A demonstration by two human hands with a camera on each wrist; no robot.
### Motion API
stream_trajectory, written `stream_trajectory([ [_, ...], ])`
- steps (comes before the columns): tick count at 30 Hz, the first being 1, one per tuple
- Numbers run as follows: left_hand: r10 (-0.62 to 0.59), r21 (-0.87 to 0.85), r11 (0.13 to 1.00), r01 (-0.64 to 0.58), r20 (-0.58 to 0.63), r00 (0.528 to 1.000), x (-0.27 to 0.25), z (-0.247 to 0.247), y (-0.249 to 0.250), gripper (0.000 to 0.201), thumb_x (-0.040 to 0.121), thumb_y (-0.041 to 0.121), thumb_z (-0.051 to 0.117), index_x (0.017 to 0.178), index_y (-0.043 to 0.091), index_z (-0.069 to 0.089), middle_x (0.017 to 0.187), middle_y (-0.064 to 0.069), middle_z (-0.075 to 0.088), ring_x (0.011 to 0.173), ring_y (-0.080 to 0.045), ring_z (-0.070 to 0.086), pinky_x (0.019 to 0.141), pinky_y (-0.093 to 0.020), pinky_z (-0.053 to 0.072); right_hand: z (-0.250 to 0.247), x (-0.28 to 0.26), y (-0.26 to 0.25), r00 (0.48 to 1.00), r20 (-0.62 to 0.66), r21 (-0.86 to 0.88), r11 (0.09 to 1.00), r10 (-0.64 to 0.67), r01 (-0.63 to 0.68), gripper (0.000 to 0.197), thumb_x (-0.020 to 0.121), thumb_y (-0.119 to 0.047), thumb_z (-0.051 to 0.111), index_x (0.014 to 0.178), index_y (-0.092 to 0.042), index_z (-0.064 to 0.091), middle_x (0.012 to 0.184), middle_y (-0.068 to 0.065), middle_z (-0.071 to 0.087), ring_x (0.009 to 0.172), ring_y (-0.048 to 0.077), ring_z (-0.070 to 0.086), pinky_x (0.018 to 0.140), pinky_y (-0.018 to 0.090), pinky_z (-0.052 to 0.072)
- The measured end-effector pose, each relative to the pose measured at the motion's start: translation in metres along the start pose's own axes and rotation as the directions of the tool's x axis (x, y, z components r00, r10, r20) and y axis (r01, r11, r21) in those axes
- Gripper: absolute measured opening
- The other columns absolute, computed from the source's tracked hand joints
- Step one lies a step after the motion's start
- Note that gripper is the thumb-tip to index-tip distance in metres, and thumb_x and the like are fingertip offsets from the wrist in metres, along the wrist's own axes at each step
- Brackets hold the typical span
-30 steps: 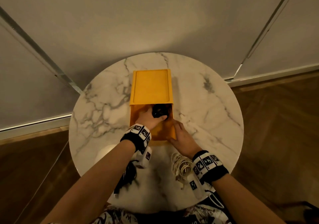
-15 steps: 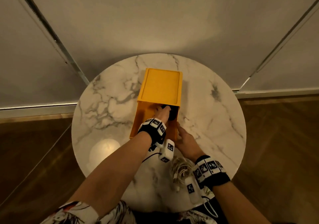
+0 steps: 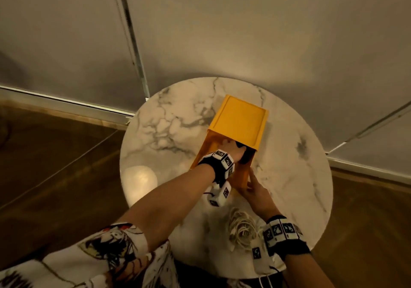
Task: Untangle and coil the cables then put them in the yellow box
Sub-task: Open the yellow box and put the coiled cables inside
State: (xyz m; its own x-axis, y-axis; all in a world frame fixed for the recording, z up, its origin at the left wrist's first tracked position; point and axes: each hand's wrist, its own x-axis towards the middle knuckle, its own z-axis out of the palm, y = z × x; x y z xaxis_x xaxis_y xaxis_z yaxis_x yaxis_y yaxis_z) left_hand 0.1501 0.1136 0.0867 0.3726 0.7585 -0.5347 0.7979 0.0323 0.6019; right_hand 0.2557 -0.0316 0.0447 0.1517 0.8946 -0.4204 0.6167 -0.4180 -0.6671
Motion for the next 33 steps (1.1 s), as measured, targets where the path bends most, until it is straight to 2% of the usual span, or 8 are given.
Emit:
stream_trajectory([
  [4, 0.161, -0.377, 0.915, -0.142, 0.017, 0.987, -0.052, -0.044, -0.032, 0.03, 0.099, 0.03, 0.05, 0.122, 0.013, 0.058, 0.116, -0.008, 0.064, 0.092, -0.021, 0.062, 0.067, -0.03, 0.047, 0.0, -0.007, -0.003, 1.0, -0.012, 0.061, 0.998, -0.011, 0.011, 0.082, 0.093, -0.037, 0.059, 0.154, -0.03, 0.004, 0.14, 0.013, 0.054, 0.124, 0.029, 0.055, 0.1, 0.035, 0.041],
  [7, 0.185, -0.447, 0.871, -0.202, -0.082, 0.979, -0.098, -0.068, -0.082, 0.017, 0.096, 0.021, 0.055, 0.107, 0.012, 0.064, 0.091, -0.003, 0.072, 0.072, -0.015, 0.066, 0.056, -0.019, 0.047, 0.0, -0.008, -0.004, 1.0, -0.011, 0.093, 0.995, -0.022, 0.023, 0.083, 0.093, -0.035, 0.06, 0.154, -0.028, 0.004, 0.14, 0.013, 0.053, 0.124, 0.028, 0.054, 0.096, 0.031, 0.04],
  [13, -0.061, 0.012, 0.998, 0.062, -0.082, 0.995, -0.145, -0.04, -0.198, 0.045, 0.086, 0.045, 0.067, 0.123, 0.021, 0.057, 0.114, 0.004, 0.059, 0.102, -0.017, 0.059, 0.081, -0.023, 0.043, 0.003, -0.008, -0.001, 1.0, -0.027, 0.179, 0.984, -0.01, 0.015, 0.084, 0.09, -0.041, 0.061, 0.154, -0.032, 0.007, 0.14, 0.012, 0.053, 0.123, 0.027, 0.055, 0.103, 0.04, 0.043],
  [18, -0.099, 0.042, 0.994, 0.105, -0.12, 0.988, -0.153, -0.007, -0.211, 0.053, 0.09, 0.044, 0.061, 0.138, 0.023, 0.05, 0.118, -0.003, 0.054, 0.106, -0.019, 0.055, 0.091, -0.03, 0.045, -0.001, -0.01, -0.008, 0.994, -0.074, 0.067, 0.995, 0.081, -0.076, 0.075, 0.09, -0.041, 0.064, 0.149, -0.018, 0.025, 0.111, 0.014, 0.069, 0.1, 0.029, 0.066, 0.085, 0.037, 0.051],
  [21, -0.112, 0.088, 0.988, 0.127, -0.152, 0.982, -0.156, 0.003, -0.204, 0.076, 0.082, 0.059, 0.063, 0.145, 0.024, 0.037, 0.131, -0.003, 0.046, 0.119, -0.021, 0.048, 0.096, -0.035, 0.045, -0.006, -0.02, -0.017, 0.982, -0.101, 0.009, 0.988, 0.157, -0.157, 0.042, 0.09, -0.034, 0.064, 0.116, -0.008, 0.046, 0.073, 0.011, 0.071, 0.065, 0.026, 0.068, 0.068, 0.04, 0.055],
  [26, -0.098, 0.25, 0.959, 0.135, -0.152, 0.984, -0.154, 0.03, -0.181, 0.115, 0.067, 0.072, 0.068, 0.152, 0.021, 0.009, 0.148, -0.002, 0.025, 0.133, -0.028, 0.029, 0.098, -0.045, 0.043, 0.001, -0.046, -0.033, 0.993, -0.036, 0.008, 0.994, 0.109, -0.109, 0.02, 0.088, -0.026, 0.064, 0.079, -0.009, 0.06, 0.064, 0.01, 0.066, 0.06, 0.025, 0.065, 0.067, 0.042, 0.055],
  [29, -0.019, 0.4, 0.913, 0.085, -0.166, 0.986, -0.148, 0.042, -0.175, 0.107, 0.07, 0.053, 0.075, 0.15, 0.021, 0.013, 0.145, -0.002, 0.028, 0.127, -0.027, 0.032, 0.089, -0.04, 0.05, 0.02, -0.057, -0.045, 0.987, 0.093, 0.122, 0.982, 0.13, -0.141, 0.021, 0.091, -0.026, 0.064, 0.082, -0.008, 0.061, 0.061, 0.01, 0.067, 0.049, 0.018, 0.063, 0.052, 0.031, 0.053],
  [33, 0.023, 0.404, 0.914, 0.041, -0.153, 0.988, -0.146, 0.034, -0.18, 0.08, 0.078, 0.048, 0.068, 0.142, 0.025, 0.027, 0.137, -0.002, 0.035, 0.12, -0.025, 0.037, 0.077, -0.038, 0.05, 0.039, -0.062, -0.054, 0.955, 0.287, 0.176, 0.976, 0.072, -0.126, 0.017, 0.091, -0.026, 0.063, 0.087, -0.009, 0.061, 0.068, 0.011, 0.07, 0.057, 0.019, 0.065, 0.058, 0.029, 0.053],
])
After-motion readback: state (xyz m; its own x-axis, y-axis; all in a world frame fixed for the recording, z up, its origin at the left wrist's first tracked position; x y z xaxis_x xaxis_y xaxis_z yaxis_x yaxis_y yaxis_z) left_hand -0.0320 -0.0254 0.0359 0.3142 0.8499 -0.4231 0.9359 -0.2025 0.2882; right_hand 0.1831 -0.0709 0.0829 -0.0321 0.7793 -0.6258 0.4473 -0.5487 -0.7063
